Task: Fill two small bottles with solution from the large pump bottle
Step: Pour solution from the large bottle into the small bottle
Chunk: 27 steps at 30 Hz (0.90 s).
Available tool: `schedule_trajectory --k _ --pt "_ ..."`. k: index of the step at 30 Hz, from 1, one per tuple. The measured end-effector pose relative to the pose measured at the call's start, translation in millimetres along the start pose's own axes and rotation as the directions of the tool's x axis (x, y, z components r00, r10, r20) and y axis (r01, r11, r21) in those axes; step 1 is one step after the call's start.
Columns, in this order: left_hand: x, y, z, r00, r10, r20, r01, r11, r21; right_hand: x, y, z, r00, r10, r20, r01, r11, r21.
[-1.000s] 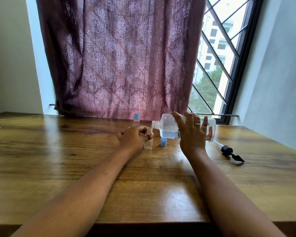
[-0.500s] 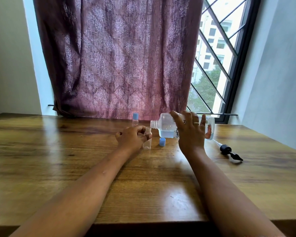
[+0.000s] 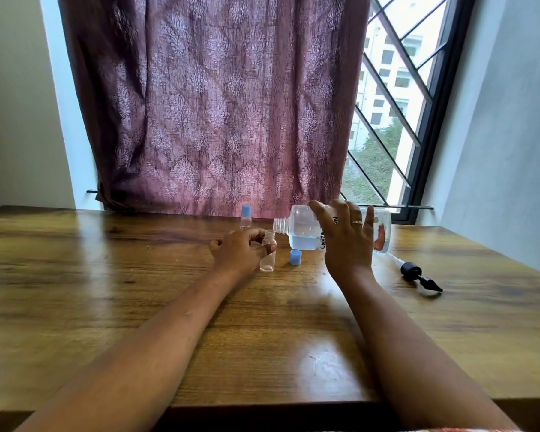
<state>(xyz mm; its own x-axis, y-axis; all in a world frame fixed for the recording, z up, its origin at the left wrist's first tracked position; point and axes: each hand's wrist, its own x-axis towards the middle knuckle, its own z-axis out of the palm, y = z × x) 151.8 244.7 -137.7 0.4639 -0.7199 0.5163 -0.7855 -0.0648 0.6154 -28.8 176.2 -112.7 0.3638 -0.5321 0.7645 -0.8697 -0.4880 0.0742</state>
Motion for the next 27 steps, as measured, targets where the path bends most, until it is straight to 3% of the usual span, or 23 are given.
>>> schedule_trajectory --k 27 --pt "0.8 -0.6 1.3 1.000 -0.013 0.012 0.013 1.000 0.005 0.5 -1.0 -0.2 0.999 -0.006 -0.043 0.005 1.000 -0.008"
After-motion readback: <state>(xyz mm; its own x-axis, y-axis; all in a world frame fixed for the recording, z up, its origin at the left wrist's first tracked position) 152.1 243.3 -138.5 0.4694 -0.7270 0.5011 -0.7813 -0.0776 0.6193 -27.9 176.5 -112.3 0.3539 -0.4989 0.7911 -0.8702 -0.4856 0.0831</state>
